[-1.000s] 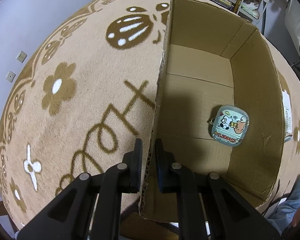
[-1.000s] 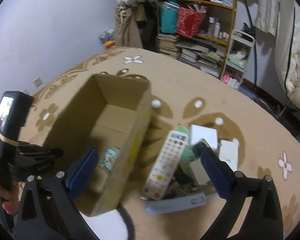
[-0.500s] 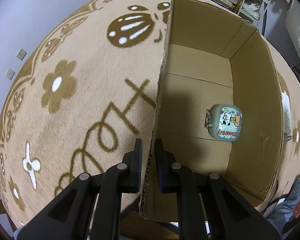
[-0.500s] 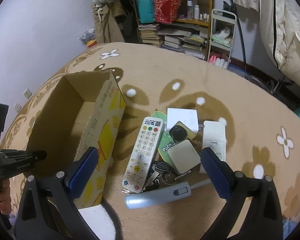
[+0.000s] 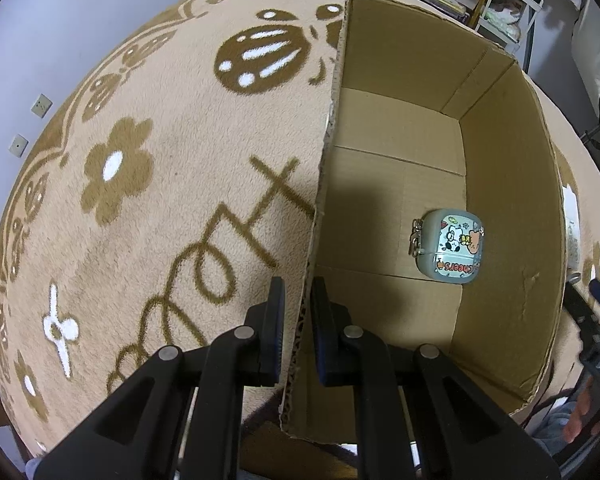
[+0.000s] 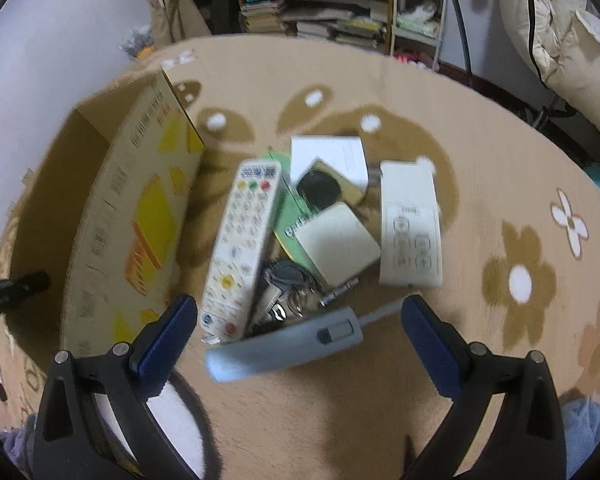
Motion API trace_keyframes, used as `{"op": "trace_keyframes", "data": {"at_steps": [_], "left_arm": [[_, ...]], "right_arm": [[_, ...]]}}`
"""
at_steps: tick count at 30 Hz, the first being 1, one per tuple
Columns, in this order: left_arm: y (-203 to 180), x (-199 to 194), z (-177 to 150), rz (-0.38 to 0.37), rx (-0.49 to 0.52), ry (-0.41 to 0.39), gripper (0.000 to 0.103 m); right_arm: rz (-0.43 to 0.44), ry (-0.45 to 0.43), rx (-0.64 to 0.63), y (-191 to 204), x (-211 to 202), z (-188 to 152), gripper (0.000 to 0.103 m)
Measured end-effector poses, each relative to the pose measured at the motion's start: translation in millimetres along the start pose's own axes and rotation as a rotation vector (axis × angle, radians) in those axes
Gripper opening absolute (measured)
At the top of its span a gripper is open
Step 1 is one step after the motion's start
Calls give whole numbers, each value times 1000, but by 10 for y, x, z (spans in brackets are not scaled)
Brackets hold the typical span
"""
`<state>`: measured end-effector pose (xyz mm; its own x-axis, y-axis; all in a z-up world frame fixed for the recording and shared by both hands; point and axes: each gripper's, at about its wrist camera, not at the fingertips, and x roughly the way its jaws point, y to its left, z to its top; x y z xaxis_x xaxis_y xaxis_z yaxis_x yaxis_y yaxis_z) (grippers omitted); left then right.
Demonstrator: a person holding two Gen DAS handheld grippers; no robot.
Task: Organize rigid objects
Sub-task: 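Move the right tool back over the pile toward the blue power bank, then close the right gripper on the light-blue power bank and lift it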
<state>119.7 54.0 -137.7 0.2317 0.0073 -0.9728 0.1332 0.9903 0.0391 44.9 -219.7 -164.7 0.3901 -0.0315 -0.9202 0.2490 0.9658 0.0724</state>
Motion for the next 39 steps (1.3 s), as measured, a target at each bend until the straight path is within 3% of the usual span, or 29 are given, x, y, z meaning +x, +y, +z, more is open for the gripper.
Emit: {"op": "trace_keyframes", "data": {"at_steps": [8, 21, 30, 33, 35, 39], "left_arm": [[0, 6, 2, 3, 3, 0, 12], [-4, 6, 4, 5, 4, 0, 13], [9, 6, 9, 4, 2, 2, 13], [19, -1, 11, 7, 4, 2, 13], [15, 1, 8, 8, 4, 2, 13], [11, 2, 7, 13, 9, 0, 14]], "right_arm": [[-73, 73, 28, -37, 210, -88, 103], [-67, 116, 127, -190, 454, -187, 103], [-147, 180, 136, -259, 525, -348, 103], [-147, 179, 137, -266, 512, -362, 94], [-129, 172, 144, -256, 486, -354, 82], [-124, 204, 156, -204, 452, -354, 75]]}}
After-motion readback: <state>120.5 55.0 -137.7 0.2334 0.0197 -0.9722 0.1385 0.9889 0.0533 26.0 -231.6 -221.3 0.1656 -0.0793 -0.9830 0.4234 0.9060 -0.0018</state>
